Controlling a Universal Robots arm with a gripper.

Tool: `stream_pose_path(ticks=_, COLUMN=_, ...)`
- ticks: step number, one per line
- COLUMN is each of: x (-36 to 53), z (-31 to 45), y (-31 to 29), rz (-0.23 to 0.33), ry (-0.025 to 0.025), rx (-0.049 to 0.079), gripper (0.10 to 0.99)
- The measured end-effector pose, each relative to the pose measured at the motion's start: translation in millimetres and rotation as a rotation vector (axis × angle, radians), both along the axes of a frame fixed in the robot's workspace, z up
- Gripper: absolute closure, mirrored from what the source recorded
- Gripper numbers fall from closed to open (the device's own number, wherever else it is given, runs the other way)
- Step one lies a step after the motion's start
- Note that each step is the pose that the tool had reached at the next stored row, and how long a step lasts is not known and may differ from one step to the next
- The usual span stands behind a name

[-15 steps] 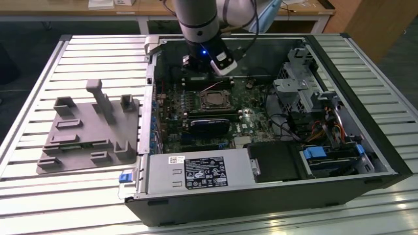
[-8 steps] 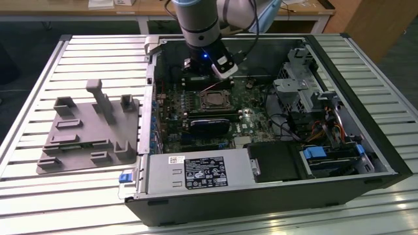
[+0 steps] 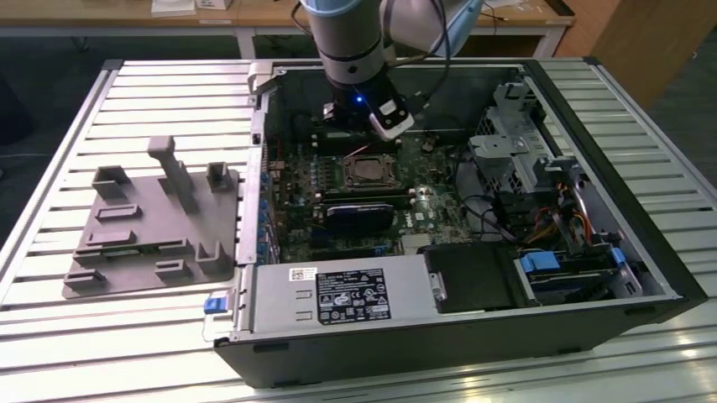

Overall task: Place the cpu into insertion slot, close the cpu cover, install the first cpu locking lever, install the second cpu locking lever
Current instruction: 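Install the first cpu locking lever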

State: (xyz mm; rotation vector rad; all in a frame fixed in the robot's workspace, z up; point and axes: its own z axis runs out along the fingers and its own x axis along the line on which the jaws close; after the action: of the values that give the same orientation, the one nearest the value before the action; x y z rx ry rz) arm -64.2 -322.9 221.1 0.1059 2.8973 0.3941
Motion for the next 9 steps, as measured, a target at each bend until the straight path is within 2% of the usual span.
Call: stream_pose_path(ticks=9, x=0.1, z=-4.0, y=0.7, rz=-0.110, ry=0.0000, rx=0.000, gripper=0.984)
